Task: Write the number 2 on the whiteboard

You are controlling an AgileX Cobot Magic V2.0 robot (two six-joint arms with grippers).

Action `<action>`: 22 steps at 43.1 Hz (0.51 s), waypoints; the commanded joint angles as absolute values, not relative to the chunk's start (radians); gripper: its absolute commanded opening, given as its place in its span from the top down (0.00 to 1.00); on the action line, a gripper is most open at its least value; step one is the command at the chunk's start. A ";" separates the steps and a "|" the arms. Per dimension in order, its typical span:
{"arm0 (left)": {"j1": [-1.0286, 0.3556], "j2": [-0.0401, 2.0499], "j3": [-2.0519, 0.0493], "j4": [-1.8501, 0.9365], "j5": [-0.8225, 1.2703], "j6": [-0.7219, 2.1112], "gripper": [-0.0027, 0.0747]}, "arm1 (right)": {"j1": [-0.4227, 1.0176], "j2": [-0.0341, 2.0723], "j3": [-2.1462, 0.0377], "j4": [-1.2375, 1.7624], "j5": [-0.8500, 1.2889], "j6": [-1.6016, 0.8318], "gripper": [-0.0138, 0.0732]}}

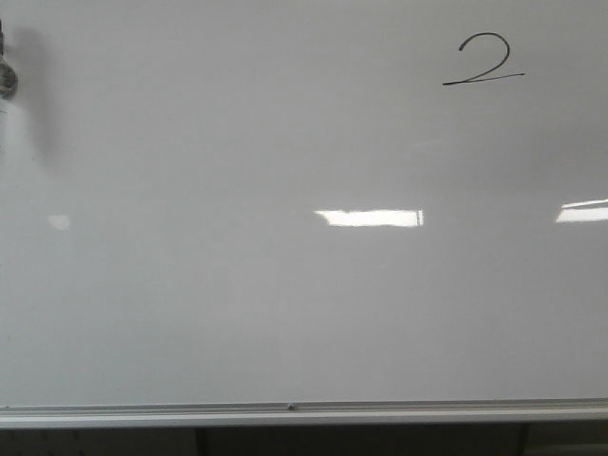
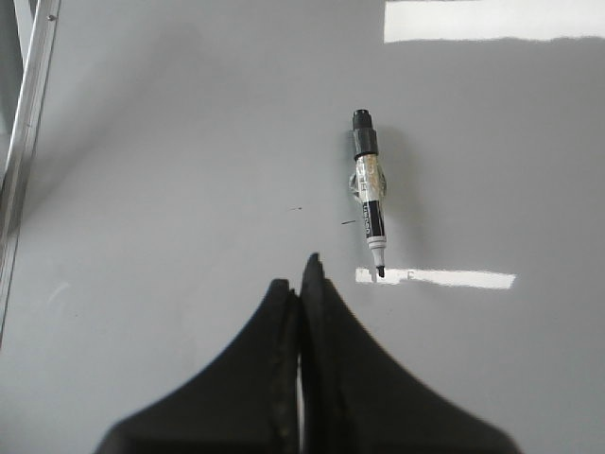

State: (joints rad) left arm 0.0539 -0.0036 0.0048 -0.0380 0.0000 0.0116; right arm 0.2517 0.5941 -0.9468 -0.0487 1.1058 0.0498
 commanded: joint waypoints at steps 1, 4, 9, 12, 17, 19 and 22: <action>0.049 -0.031 0.039 -0.049 -0.082 0.012 0.99 | 0.245 0.598 -0.978 -0.071 1.043 0.049 0.93; 0.049 -0.031 0.039 -0.049 -0.082 0.012 0.99 | 0.256 0.590 -0.962 -0.071 1.032 0.049 0.93; 0.049 -0.031 0.039 -0.049 -0.082 0.012 0.99 | 0.247 0.551 -0.880 -0.077 0.993 0.049 0.93; 0.049 -0.031 0.039 -0.049 -0.082 0.012 0.99 | 0.218 0.510 -0.799 -0.077 0.932 0.049 0.93; 0.049 -0.031 0.039 -0.049 -0.082 0.012 0.99 | 0.141 0.433 -0.656 -0.069 0.736 0.049 0.93; 0.049 -0.031 0.039 -0.049 -0.082 0.012 0.99 | 0.113 0.395 -0.598 -0.067 0.655 0.049 0.93; 0.049 -0.031 0.039 -0.049 -0.082 0.012 0.99 | 0.081 0.346 -0.508 -0.067 0.521 0.049 0.93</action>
State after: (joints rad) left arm 0.0539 -0.0036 0.0048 -0.0380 0.0000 0.0116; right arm 0.1167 0.3889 -0.5654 -0.0549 0.7495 0.0498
